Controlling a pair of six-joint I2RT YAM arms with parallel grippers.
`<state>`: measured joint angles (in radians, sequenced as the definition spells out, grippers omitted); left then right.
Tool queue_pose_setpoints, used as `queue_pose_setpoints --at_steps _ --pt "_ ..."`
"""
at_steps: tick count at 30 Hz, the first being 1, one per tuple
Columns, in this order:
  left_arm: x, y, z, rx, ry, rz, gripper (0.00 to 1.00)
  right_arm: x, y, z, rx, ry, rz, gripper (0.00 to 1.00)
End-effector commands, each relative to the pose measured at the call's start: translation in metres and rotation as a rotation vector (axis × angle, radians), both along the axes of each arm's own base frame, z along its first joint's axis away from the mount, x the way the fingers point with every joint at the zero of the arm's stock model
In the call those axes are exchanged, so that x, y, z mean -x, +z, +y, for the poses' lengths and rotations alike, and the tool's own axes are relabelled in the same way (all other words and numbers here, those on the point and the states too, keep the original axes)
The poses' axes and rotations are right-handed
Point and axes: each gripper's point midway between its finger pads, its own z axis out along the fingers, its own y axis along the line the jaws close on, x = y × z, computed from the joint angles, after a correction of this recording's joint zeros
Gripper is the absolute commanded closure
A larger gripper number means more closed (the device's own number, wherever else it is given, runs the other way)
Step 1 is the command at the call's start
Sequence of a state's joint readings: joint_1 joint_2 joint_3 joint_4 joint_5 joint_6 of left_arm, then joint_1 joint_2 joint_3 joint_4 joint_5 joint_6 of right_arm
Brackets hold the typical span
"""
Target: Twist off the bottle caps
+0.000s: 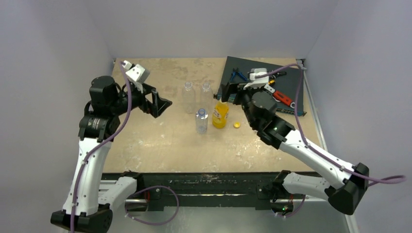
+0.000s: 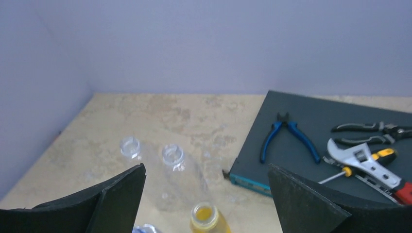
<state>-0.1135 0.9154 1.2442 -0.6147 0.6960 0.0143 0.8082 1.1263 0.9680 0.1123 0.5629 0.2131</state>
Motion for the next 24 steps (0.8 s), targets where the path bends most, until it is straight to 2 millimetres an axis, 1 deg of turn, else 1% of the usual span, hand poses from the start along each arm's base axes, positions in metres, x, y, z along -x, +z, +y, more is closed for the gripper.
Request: queue_pose_setpoints --at_steps 1,4,5,7,9,11,12,14,16,18,19,20,21,23,24 --pt "-0.046 -0.028 0.028 -0.065 0.220 0.092 0.00 -0.012 0.031 -0.062 -0.023 -0.171 -0.038 0.01" --pt "-0.064 -0.063 0.041 -0.141 0.282 0.120 0.00 -0.028 0.025 -0.112 -0.145 -0.246 -0.046 0.01" --pt "-0.068 -0.076 0.045 -0.164 0.296 0.121 0.00 -0.032 0.013 -0.124 -0.201 -0.254 -0.030 0.01" --pt "-0.075 -0.101 0.054 -0.197 0.330 0.110 0.00 -0.039 -0.005 -0.155 -0.262 -0.326 0.005 0.01" --pt "-0.080 -0.127 0.063 -0.222 0.355 0.112 0.00 -0.044 -0.028 -0.177 -0.225 -0.416 0.041 0.01" --pt "-0.085 -0.153 0.070 -0.243 0.380 0.117 0.00 -0.046 -0.050 -0.191 -0.178 -0.493 0.058 0.01" --pt "-0.087 -0.168 0.073 -0.263 0.384 0.117 0.00 -0.048 -0.056 -0.200 -0.173 -0.531 0.045 0.01" --pt "-0.095 -0.189 0.082 -0.286 0.432 0.106 0.00 -0.050 -0.076 -0.218 -0.135 -0.611 0.040 0.01" --pt "-0.101 -0.209 0.090 -0.312 0.454 0.100 0.00 -0.050 -0.093 -0.229 -0.088 -0.646 0.026 0.01" --pt "-0.110 -0.220 0.103 -0.304 0.493 0.070 0.00 -0.047 -0.105 -0.237 -0.036 -0.673 0.002 0.01" --pt "-0.115 -0.226 0.106 -0.287 0.496 0.055 0.00 -0.045 -0.110 -0.240 -0.011 -0.681 -0.007 0.01" --pt "-0.118 -0.236 0.116 -0.280 0.524 0.068 0.00 -0.045 -0.114 -0.241 0.009 -0.679 -0.016 0.01" --pt "-0.121 -0.244 0.123 -0.273 0.542 0.079 0.00 -0.045 -0.119 -0.242 0.032 -0.677 -0.015 0.01" --pt "-0.124 -0.258 0.133 -0.251 0.567 0.092 0.00 -0.047 -0.129 -0.242 0.051 -0.682 -0.002 0.01" --pt "-0.126 -0.262 0.134 -0.239 0.576 0.085 0.00 -0.048 -0.133 -0.241 0.053 -0.673 -0.003 0.01"
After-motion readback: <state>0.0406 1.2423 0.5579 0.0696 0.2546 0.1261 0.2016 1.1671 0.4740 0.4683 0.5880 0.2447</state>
